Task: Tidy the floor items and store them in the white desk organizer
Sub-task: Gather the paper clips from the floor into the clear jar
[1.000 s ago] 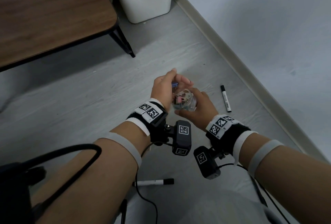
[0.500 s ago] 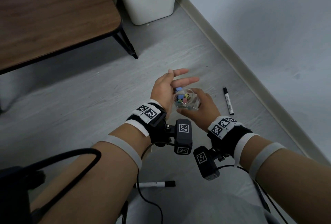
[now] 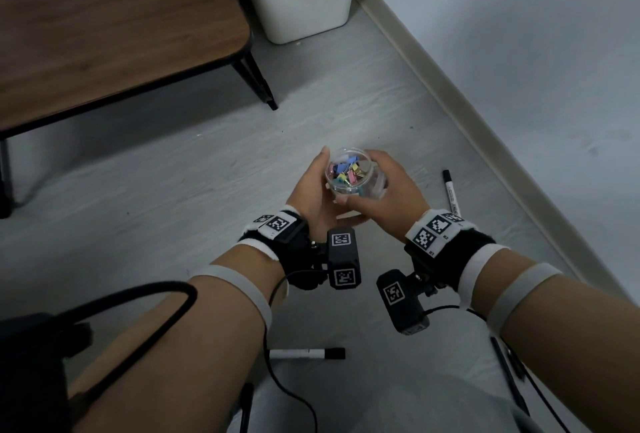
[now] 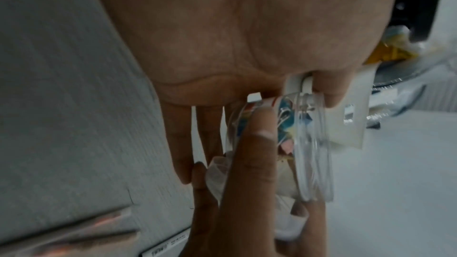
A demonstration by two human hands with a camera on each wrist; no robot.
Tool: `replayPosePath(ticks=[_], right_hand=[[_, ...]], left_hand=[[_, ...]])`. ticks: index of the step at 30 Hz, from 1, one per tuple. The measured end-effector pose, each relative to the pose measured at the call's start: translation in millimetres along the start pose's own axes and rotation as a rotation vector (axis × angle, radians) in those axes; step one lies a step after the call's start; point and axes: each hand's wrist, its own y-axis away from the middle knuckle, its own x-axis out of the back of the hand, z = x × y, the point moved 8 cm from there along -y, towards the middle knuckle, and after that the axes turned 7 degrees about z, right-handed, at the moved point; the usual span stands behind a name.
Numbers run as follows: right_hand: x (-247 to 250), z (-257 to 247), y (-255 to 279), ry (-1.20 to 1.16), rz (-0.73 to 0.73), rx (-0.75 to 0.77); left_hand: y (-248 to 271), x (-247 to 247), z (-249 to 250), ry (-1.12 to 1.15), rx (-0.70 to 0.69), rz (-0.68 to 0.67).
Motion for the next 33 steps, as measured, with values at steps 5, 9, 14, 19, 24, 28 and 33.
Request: replayPosePath(ticks=[5,9,14,19,24,28,33], right_hand=[[11,-13,-3,0.203,-0.097,-0.015],[22,-20,-7,0.277,-0.04,-0.002],[27,-39,-10,0.32,-0.005,0.088],[29,-46,-10,0.37,0.02,0.126],[19,-51,-8,0.56,-0.038,0.195],[1,-57,-6,0.678,-0.071,0.304],[-11,-63,-4,0.784,-0.085,0.426]], left_hand=[[0,-4,-5,0.113,0.032,-0.079],[-10,-2,-3,0.166,0.032,-0.051],[-17,8,3,0.136,-0.022,0.042],[-16,17,5,0.14,-0.074,0.086],[-18,28,1,0.062,-0.089,0.099],[-15,21,-7,0.055,-0.052,0.076],[-3,18,-9,0.036,-0.028,0.028]])
